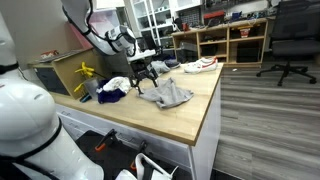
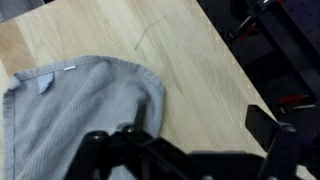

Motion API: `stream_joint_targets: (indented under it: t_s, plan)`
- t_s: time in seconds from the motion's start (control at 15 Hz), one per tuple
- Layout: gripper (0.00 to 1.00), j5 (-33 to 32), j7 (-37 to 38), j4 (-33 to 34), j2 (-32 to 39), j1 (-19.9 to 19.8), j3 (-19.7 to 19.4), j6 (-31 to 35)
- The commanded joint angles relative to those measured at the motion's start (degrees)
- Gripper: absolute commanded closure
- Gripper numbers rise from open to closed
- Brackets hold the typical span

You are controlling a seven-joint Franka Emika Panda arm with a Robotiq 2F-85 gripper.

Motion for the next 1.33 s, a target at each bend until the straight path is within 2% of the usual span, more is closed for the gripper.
stream_joint_targets:
  t_s: [0.0, 0.6, 1.27]
  plan:
    - [0.00, 1.28, 4.34, -4.43, -1.56, 0.15, 0.14, 5.45]
    - [0.00, 22.90, 13.82, 2.94, 5.14, -0.15, 1.30, 10.86]
    - [0.00, 33.52, 22.37, 16.35, 18.16, -0.36, 2.38, 13.05]
